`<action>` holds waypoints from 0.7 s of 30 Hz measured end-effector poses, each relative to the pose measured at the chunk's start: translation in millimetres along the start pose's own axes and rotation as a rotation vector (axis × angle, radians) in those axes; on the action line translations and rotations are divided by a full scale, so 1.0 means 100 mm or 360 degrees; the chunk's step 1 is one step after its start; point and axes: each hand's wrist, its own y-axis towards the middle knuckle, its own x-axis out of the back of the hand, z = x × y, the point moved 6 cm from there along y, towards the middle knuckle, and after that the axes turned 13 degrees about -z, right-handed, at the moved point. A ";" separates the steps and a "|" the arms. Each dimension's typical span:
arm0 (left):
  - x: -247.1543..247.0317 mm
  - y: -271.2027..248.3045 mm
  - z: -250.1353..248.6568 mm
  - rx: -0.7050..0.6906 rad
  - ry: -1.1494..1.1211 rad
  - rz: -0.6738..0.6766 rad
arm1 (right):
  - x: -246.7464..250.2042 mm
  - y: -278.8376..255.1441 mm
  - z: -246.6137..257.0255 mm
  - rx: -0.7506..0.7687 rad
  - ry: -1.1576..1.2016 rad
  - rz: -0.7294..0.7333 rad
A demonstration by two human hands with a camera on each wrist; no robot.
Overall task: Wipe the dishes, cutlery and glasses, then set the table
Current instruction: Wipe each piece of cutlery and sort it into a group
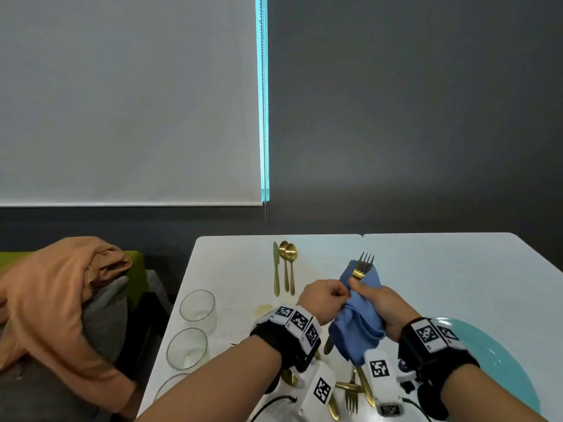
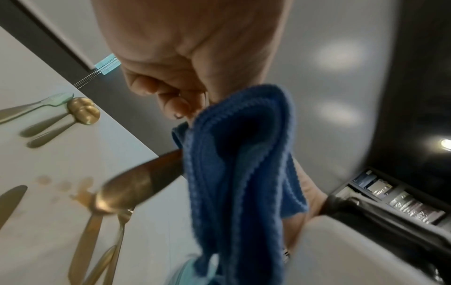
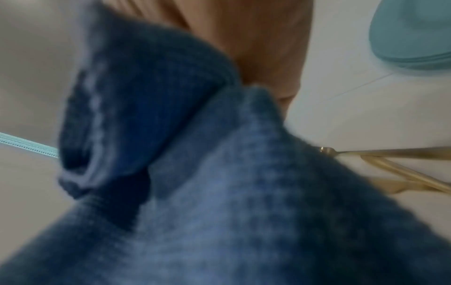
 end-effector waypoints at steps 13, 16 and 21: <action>-0.03 0.00 0.15 0.0280 -0.0466 0.0151 | 0.15 0.19 0.38 -0.0013 0.0316 -0.0235; -0.07 0.01 0.21 0.0363 -0.0479 0.0250 | 0.24 0.27 0.44 -0.0026 0.0402 -0.0283; -0.13 0.15 0.11 0.0334 -0.0256 0.0116 | 0.20 0.29 0.44 -0.0048 0.0419 -0.0244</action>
